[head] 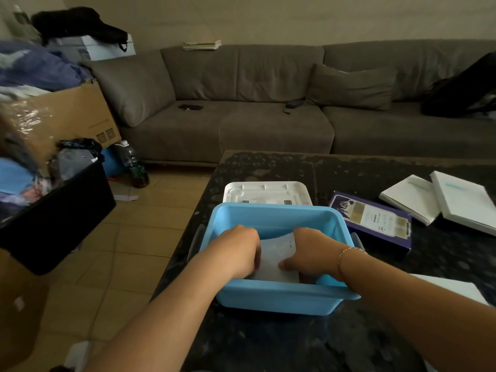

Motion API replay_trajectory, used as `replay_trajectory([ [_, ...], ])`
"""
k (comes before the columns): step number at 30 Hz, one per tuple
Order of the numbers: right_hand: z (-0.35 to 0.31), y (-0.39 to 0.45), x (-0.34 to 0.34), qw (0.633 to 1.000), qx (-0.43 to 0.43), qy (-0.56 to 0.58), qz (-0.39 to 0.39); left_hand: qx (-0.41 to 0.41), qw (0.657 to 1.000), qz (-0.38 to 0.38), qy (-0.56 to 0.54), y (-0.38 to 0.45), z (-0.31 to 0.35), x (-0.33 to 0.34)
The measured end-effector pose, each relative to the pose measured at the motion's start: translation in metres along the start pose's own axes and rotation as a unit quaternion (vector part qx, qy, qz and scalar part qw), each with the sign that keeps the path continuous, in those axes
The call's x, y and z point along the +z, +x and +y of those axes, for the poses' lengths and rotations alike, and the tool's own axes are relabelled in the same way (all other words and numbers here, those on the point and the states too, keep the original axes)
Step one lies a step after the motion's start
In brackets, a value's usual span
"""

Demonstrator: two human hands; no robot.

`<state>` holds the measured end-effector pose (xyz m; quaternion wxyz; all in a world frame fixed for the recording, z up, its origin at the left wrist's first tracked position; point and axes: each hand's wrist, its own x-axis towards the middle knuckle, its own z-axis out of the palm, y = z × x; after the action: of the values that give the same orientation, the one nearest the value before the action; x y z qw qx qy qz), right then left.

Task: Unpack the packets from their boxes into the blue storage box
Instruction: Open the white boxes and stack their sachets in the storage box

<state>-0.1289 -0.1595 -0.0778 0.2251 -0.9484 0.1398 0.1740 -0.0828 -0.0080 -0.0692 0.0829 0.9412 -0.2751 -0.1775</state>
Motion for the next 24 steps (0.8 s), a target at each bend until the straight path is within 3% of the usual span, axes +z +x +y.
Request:
replay_trajectory([
  [4, 0.002, -0.006, -0.003, 0.992, -0.024, -0.124, -0.007, -0.01, 1.0, 0.012, 0.003, 0.003, -0.002, 0.004],
  [10, 0.001, -0.003, 0.003, 0.993, -0.042, -0.099, -0.041, -0.008, 0.999, 0.025, 0.019, 0.004, -0.001, 0.005],
  [14, -0.001, -0.005, 0.001, 0.986, -0.067, -0.141, -0.065, -0.018, 0.999, 0.028, 0.035, 0.003, 0.001, 0.005],
  [16, 0.0, -0.007, -0.001, 0.984, -0.07, -0.149, -0.065, -0.015, 0.996, 0.077, 0.049, 0.001, 0.008, 0.005],
  [18, 0.004, -0.013, -0.006, 0.986, -0.076, -0.147, -0.034, 0.025, 0.981, 0.189, 0.036, -0.005, 0.018, 0.007],
  [20, 0.01, -0.026, -0.016, 0.99, -0.086, -0.109, 0.025, 0.133, 0.928, 0.348, -0.033, -0.015, 0.031, 0.012],
  [22, 0.022, -0.045, -0.029, 0.989, -0.106, -0.043, 0.093, 0.282, 0.826, 0.477, -0.104, -0.03, 0.048, 0.018],
  [24, 0.041, -0.067, -0.039, 0.98, -0.128, 0.031, 0.147, 0.396, 0.739, 0.527, -0.136, -0.042, 0.07, 0.037],
])
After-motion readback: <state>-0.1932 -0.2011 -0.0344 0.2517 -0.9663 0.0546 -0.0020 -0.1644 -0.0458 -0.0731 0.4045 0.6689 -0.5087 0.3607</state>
